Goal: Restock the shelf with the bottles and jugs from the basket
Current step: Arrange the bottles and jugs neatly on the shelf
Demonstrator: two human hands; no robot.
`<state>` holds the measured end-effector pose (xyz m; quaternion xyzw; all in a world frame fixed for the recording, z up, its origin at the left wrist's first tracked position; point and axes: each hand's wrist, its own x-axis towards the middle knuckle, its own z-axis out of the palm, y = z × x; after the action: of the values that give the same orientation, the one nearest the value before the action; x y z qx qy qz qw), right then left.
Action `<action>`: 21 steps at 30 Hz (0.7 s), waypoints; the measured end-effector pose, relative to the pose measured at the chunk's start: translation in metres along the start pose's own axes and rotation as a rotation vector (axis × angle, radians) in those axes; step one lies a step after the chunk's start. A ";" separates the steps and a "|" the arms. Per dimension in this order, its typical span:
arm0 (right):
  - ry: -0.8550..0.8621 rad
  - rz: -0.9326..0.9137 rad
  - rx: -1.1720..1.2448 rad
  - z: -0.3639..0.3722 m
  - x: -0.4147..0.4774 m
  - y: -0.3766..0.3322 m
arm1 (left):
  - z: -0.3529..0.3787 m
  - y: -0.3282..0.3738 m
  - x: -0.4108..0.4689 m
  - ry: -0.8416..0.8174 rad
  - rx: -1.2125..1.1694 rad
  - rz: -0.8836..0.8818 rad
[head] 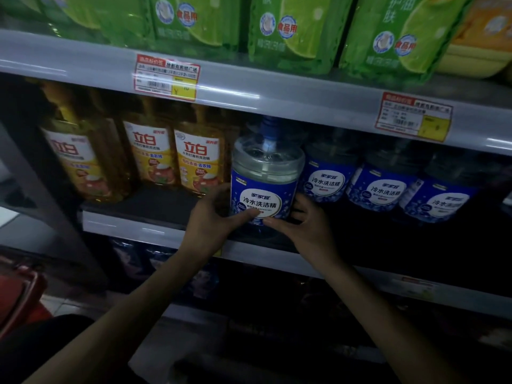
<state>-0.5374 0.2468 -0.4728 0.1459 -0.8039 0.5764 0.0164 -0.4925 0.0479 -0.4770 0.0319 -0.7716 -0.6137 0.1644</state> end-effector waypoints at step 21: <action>0.277 -0.013 -0.091 0.019 -0.040 -0.075 | -0.012 0.028 -0.039 0.107 0.227 0.026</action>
<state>-0.4775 0.2161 -0.4178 0.0690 -0.8183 0.5538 0.1375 -0.4482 0.0534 -0.4563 0.0731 -0.8267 -0.5175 0.2085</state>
